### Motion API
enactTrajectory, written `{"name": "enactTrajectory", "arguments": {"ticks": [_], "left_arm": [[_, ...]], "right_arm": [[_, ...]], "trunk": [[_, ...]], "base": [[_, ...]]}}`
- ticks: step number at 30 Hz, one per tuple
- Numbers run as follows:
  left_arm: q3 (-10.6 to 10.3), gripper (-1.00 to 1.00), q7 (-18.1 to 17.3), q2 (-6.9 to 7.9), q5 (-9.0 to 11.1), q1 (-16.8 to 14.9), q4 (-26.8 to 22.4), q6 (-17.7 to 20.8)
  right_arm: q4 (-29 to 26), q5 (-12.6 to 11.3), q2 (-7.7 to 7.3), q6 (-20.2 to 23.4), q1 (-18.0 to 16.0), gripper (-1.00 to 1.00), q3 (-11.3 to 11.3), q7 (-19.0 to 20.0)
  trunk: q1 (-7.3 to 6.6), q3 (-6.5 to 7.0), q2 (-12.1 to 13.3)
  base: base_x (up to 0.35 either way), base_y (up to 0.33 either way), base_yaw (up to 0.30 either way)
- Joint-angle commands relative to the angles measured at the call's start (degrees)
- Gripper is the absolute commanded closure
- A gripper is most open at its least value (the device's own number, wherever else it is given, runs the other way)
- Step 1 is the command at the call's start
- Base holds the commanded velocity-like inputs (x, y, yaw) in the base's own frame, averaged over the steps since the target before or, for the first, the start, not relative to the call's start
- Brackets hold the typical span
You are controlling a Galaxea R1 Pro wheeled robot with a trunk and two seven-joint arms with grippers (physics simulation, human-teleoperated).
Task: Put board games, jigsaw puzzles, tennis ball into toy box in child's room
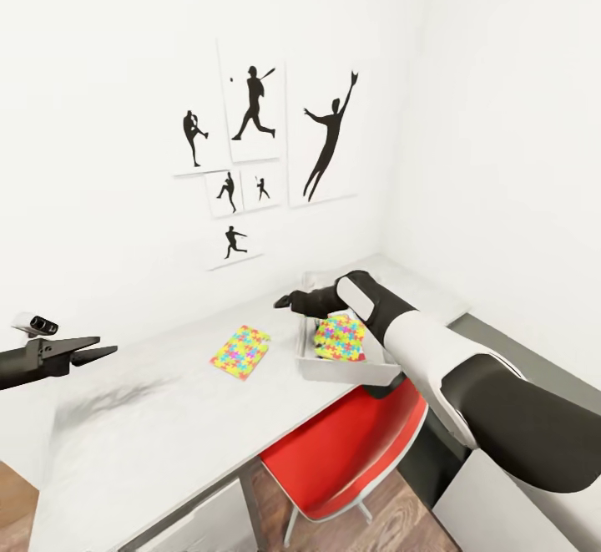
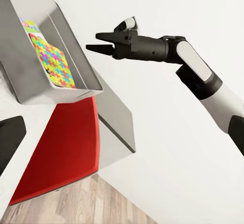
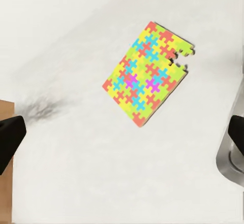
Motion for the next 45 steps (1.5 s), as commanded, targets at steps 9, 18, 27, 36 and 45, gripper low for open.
{"name": "enactTrajectory", "arguments": {"ticks": [9,18,27,36,45], "left_arm": [[0.0,-1.0,-0.2,0.09,0.0,0.0,0.6,0.5],[0.2,-1.0,-0.2,0.27,0.0,0.0,1.7,0.5],[0.2,-1.0,-0.2,0.29,-0.1,0.0,1.8,0.5],[0.3,-1.0,-0.2,0.32,-0.1,0.0,2.0,0.5],[0.3,-1.0,-0.2,0.39,0.0,0.0,2.1,0.5]], "right_arm": [[-2.3,0.1,0.09,0.7,-0.2,-1.0,0.1,-13.6],[-9.5,-0.7,0.09,2.0,-0.2,-1.0,0.0,-23.3],[-10.5,-1.1,0.09,2.5,-0.1,-1.0,-0.2,-23.8],[-10.5,-1.2,0.09,2.4,-0.1,-1.0,-0.4,-23.6],[-10.4,-5.4,0.09,1.5,-0.1,-1.0,-0.8,-25.9]], "trunk": [[0.04,-0.13,-0.1],[0.04,-0.13,-0.1],[0.04,-0.13,-0.1],[0.04,-0.13,-0.1],[0.04,-0.13,-0.1]], "base": [[-0.002,0.151,0.0],[0.0,0.088,0.0],[0.0,0.216,0.0],[0.0,0.08,0.0],[0.0,0.002,0.0]]}}
